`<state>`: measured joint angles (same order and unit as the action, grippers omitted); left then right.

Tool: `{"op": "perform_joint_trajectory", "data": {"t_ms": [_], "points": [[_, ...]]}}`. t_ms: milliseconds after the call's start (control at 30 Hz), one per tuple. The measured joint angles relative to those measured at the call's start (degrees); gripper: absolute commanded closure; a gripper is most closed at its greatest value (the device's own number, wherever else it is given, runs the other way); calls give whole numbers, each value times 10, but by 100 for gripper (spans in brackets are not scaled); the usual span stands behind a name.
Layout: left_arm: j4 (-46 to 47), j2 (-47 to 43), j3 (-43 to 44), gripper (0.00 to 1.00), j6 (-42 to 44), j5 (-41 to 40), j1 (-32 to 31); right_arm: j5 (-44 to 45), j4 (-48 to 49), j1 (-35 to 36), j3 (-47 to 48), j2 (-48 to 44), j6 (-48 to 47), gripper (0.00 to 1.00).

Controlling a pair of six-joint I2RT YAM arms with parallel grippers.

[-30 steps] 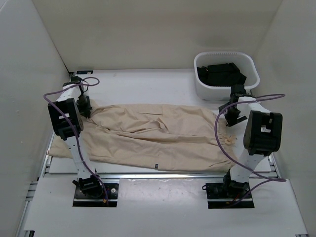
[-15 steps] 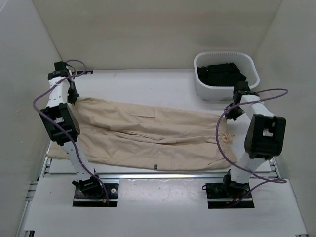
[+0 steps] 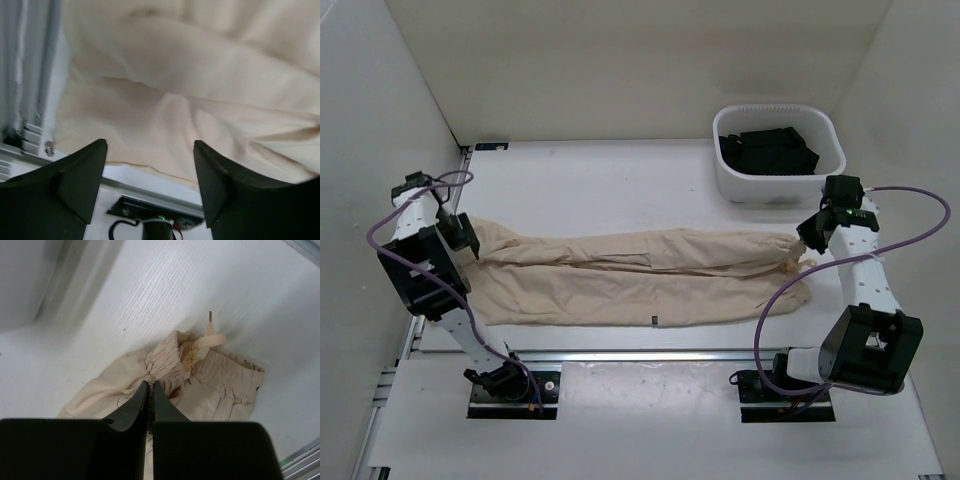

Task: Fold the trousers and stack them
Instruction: Fold the trousers

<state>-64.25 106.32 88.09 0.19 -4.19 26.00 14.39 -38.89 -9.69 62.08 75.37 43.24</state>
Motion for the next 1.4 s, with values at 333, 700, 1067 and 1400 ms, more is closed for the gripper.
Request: {"op": "perform_joint_trajectory", "data": {"t_ms": [333,700,1067,1400], "points": [[22,2,-55,12,-2,77,108,-12,1,0,-15,0,-20,100],[99,28,-11,0,-2,100,71,7,-12,-30,4,5,-90,100],[129,125,3,74,-5,85,39,-3,-14,-30,39,30,-117,100],[102,113,40,86,-2,61,35,-11,-28,-30,43,22,-120,100]]}}
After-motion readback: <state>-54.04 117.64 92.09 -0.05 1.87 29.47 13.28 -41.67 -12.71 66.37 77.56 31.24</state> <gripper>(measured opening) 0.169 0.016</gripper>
